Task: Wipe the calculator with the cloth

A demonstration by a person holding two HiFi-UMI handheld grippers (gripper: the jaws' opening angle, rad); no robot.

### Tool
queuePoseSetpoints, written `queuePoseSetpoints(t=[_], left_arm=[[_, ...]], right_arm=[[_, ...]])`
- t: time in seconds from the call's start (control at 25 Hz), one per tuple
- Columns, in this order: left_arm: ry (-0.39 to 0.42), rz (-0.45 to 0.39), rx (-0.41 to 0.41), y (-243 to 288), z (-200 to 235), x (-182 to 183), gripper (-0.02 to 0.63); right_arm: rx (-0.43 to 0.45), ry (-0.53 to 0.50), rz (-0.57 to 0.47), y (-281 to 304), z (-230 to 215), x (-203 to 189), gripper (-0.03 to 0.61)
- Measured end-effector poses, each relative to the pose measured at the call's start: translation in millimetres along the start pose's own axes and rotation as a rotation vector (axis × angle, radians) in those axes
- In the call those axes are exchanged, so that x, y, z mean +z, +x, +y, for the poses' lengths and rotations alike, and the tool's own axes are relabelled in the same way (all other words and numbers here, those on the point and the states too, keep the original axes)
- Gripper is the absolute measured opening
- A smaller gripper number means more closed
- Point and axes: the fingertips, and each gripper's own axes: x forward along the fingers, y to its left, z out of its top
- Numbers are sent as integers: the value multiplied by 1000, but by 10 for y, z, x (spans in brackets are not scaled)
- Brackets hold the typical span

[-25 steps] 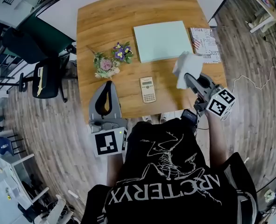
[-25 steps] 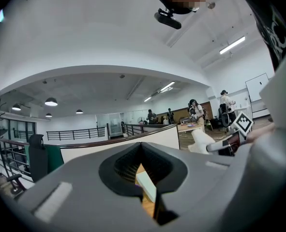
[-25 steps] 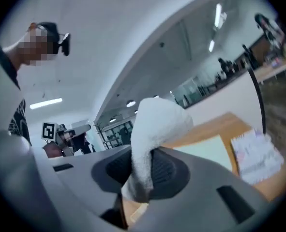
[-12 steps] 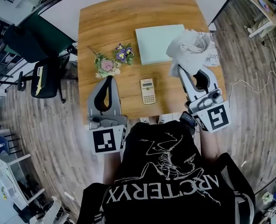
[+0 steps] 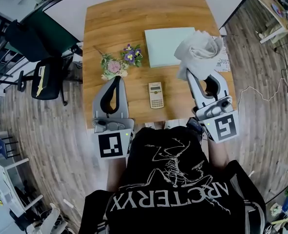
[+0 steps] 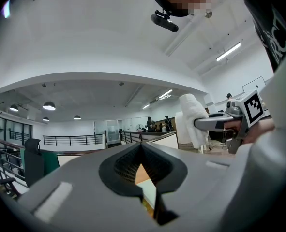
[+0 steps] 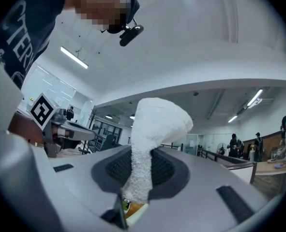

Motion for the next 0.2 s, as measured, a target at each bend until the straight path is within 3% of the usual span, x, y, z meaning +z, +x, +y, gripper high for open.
queuePoseSetpoints(t=[0.2], left_arm=[[-3, -2, 1, -20, 52, -35, 9]], right_arm=[[7, -39, 9, 80, 78, 12, 89]])
